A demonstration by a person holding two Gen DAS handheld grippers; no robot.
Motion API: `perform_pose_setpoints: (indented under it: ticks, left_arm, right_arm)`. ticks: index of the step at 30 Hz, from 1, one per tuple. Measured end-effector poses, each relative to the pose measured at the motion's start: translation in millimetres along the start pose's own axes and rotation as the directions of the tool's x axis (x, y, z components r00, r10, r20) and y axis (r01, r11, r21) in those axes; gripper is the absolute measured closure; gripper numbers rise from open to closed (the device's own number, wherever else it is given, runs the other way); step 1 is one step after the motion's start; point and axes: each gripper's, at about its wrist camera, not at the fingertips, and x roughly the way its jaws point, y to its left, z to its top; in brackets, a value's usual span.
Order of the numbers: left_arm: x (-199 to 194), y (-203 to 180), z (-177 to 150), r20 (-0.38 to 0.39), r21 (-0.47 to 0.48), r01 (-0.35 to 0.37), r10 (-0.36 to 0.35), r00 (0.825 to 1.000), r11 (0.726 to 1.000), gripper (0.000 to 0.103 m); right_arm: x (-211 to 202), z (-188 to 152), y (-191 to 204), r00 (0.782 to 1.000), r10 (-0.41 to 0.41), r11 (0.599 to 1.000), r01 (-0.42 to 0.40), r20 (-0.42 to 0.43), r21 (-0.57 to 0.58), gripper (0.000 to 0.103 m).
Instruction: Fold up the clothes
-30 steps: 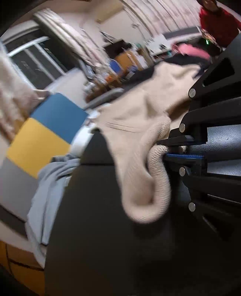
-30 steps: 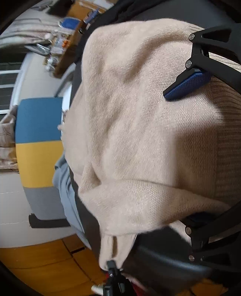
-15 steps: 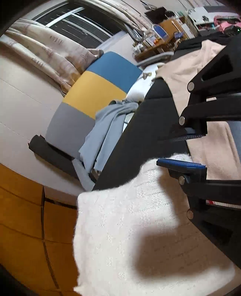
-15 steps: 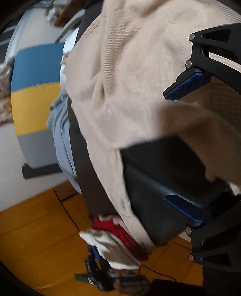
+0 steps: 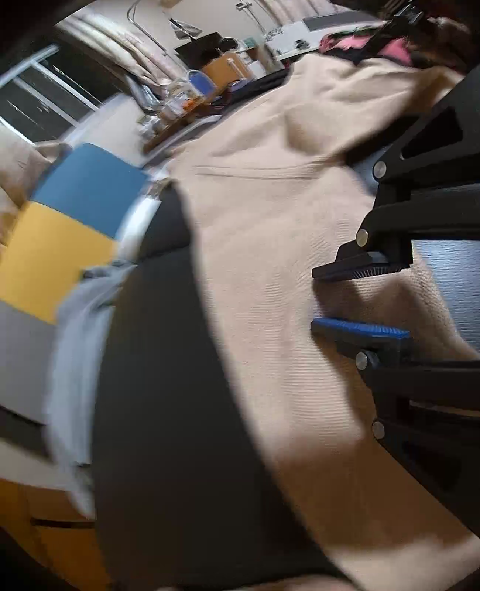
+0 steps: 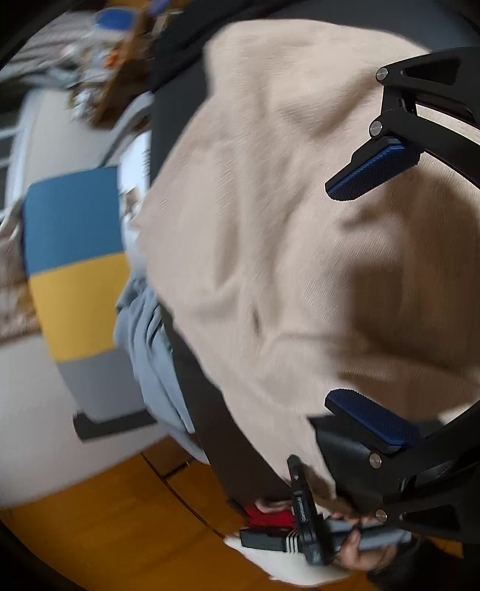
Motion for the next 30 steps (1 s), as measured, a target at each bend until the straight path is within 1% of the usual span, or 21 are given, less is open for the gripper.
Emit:
perform_pose_setpoints:
  ticks: [2, 3, 5, 7, 9, 11, 13, 15, 16, 17, 18, 19, 20, 21, 22, 23, 24, 26, 27, 28, 30]
  left_arm:
    - [8.8, 0.8, 19.1, -0.016, 0.009, -0.014, 0.014, 1.0, 1.0, 0.085]
    - [13.6, 3.4, 30.5, -0.022, 0.014, -0.03, 0.03, 0.999, 0.999, 0.089]
    - [20.3, 13.4, 51.5, -0.025, 0.021, -0.087, 0.087, 0.996, 0.996, 0.09]
    - [24.8, 24.8, 70.7, -0.026, 0.025, -0.153, 0.154, 0.988, 0.988, 0.091]
    - [23.8, 39.5, 87.0, -0.025, 0.016, -0.216, 0.216, 0.976, 0.976, 0.091]
    - [25.0, 56.4, 102.1, -0.023, 0.005, -0.285, 0.285, 0.958, 0.958, 0.09]
    - [27.1, 65.1, 115.5, -0.021, 0.01, -0.366, 0.366, 0.93, 0.931, 0.09]
    - [22.3, 77.5, 122.1, -0.034, -0.016, -0.428, 0.427, 0.904, 0.904, 0.087]
    - [16.9, 81.3, 122.3, -0.042, -0.047, -0.436, 0.434, 0.9, 0.899, 0.085]
    - [8.7, 83.5, 120.3, -0.036, -0.078, -0.43, 0.429, 0.903, 0.899, 0.084]
    - [-4.1, 83.0, 114.4, -0.005, -0.11, -0.402, 0.404, 0.915, 0.909, 0.081]
    - [-16.7, 79.8, 108.0, 0.027, -0.125, -0.374, 0.38, 0.925, 0.919, 0.08]
    - [-28.9, 72.0, 100.5, 0.058, -0.116, -0.349, 0.357, 0.932, 0.93, 0.08]
    - [-40.2, 62.8, 91.8, 0.087, -0.101, -0.312, 0.321, 0.943, 0.945, 0.079]
    - [-49.9, 51.2, 80.9, 0.112, -0.079, -0.258, 0.265, 0.958, 0.963, 0.078]
    - [-56.5, 38.2, 70.8, 0.126, -0.051, -0.201, 0.206, 0.97, 0.978, 0.076]
    - [-57.8, 23.1, 60.8, 0.122, -0.014, -0.143, 0.144, 0.982, 0.99, 0.076]
    - [-59.7, -7.9, 35.3, 0.094, 0.063, -0.027, 0.021, 0.995, 0.998, 0.075]
    - [-58.1, -25.1, 23.2, 0.07, 0.102, 0.027, -0.035, 0.997, 0.994, 0.075]
    - [-55.0, -39.2, 14.8, 0.047, 0.133, 0.064, -0.071, 0.996, 0.989, 0.075]
    - [-49.1, -67.6, -4.1, 0.005, 0.198, 0.127, -0.13, 0.991, 0.972, 0.075]
  right_arm:
    - [10.1, -6.7, -10.1, 0.999, 0.026, 0.999, -0.024, -0.042, 0.034, 0.0]
    - [15.7, -11.1, -9.8, 0.996, 0.05, 0.998, -0.048, -0.067, 0.042, 0.0]
    - [29.1, -19.4, 0.4, 0.982, 0.151, 0.988, -0.146, -0.112, 0.047, 0.0]
    - [37.5, -24.1, 19.6, 0.975, 0.187, 0.982, -0.188, -0.122, -0.001, 0.0]
    - [45.7, -24.6, 39.9, 0.962, 0.237, 0.97, -0.243, -0.135, -0.029, 0.0]
    - [52.9, -23.5, 60.3, 0.935, 0.321, 0.943, -0.33, -0.151, -0.037, 0.0]
    - [58.7, -23.8, 78.7, 0.921, 0.356, 0.928, -0.368, -0.158, -0.055, 0.0]
    - [62.5, -23.6, 95.3, 0.905, 0.39, 0.911, -0.406, -0.167, -0.068, 0.0]
    - [61.0, -23.4, 101.5, 0.901, 0.4, 0.905, -0.417, -0.169, -0.083, 0.0]
    - [55.9, -24.8, 107.3, 0.899, 0.405, 0.899, -0.425, -0.165, -0.103, 0.0]
    - [50.7, -25.8, 107.3, 0.899, 0.409, 0.897, -0.428, -0.158, -0.111, 0.0]
    - [43.5, -25.5, 99.1, 0.904, 0.404, 0.903, -0.418, -0.139, -0.1, 0.0]
    - [36.3, -25.2, 90.8, 0.91, 0.398, 0.908, -0.409, -0.12, -0.088, 0.0]
    - [27.8, -25.1, 78.1, 0.92, 0.381, 0.92, -0.388, -0.096, -0.063, 0.0]
    - [18.6, -26.3, 61.1, 0.932, 0.357, 0.933, -0.359, -0.065, -0.029, 0.0]
    - [7.5, -27.2, 38.2, 0.95, 0.311, 0.95, -0.31, -0.021, 0.022, 0.0]
    - [-3.5, -28.2, 15.2, 0.965, 0.261, 0.962, -0.262, 0.021, 0.075, 0.0]
    - [-19.5, -30.4, -26.9, 0.982, 0.171, 0.965, -0.183, 0.076, 0.187, 0.0]
    - [-23.9, -32.3, -43.7, 0.988, 0.125, 0.96, -0.142, 0.085, 0.242, 0.0]
    - [-28.3, -34.2, -60.5, 0.993, 0.078, 0.949, -0.102, 0.091, 0.298, 0.0]
    - [-25.8, -31.8, -87.8, 0.997, 0.005, 0.926, -0.032, 0.073, 0.376, 0.0]
